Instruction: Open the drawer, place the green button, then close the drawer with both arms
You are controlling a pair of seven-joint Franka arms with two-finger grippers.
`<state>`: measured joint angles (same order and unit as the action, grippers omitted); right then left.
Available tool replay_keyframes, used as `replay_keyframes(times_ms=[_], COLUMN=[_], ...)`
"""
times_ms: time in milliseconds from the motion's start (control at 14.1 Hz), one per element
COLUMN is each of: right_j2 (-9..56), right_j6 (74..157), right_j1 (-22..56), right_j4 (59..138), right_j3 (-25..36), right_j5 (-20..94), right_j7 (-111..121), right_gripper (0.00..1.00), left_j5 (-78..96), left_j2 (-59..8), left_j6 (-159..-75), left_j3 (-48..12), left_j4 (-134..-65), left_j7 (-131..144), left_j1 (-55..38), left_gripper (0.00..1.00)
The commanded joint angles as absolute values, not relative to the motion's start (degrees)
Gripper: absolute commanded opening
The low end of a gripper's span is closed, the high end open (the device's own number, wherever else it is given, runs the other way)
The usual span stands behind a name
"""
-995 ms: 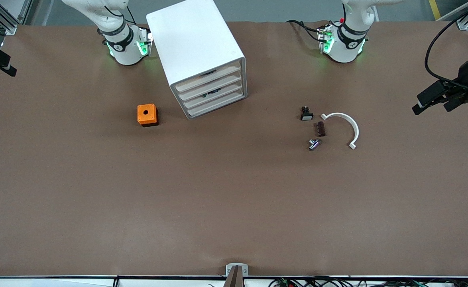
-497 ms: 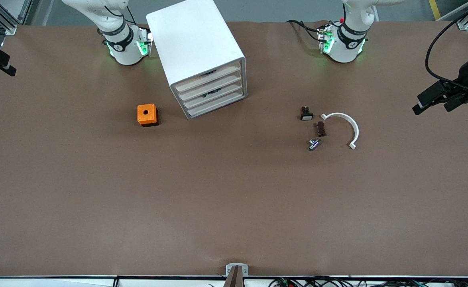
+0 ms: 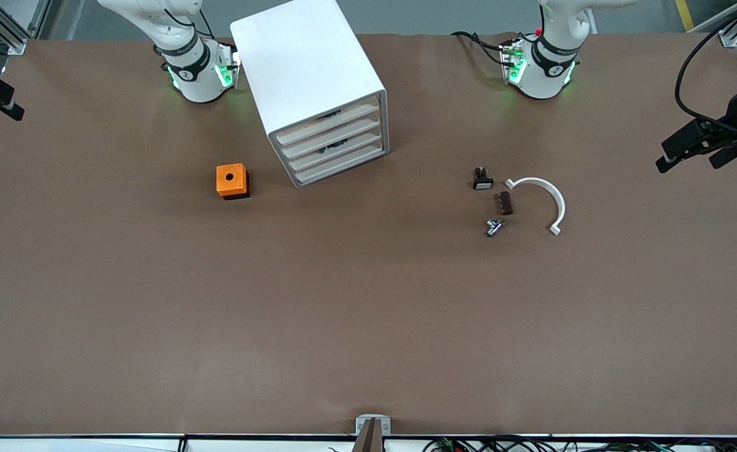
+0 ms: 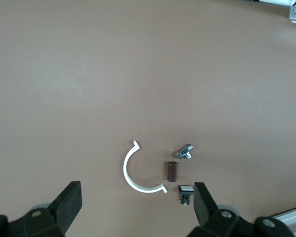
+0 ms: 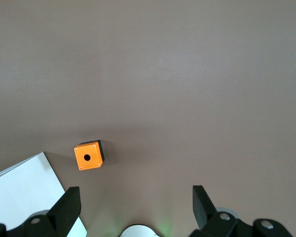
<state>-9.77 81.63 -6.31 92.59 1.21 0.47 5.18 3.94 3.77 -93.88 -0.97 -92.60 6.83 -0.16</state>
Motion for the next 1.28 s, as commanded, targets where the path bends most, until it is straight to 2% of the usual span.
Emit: replay_keyframes(times_ms=[0, 1208], right_j2=[-10.63, -10.63], right_j6=[81.83, 81.65], right_j1=[-6.5, -6.5], right_j4=[92.72, 92.72], right_j3=[0.88, 0.97], right_j5=[1.32, 1.32], right_j7=[4.48, 4.48], right_gripper=[1.0, 1.0], left_j5=[2.2, 1.67], left_j2=[4.04, 3.52], left_j6=[-92.64, -91.85], left_j3=[-1.05, -2.2], left_j4=[-91.93, -91.06], left_j7=[5.89, 0.79], left_j1=[-0.96, -0.62], left_gripper=[1.0, 1.0])
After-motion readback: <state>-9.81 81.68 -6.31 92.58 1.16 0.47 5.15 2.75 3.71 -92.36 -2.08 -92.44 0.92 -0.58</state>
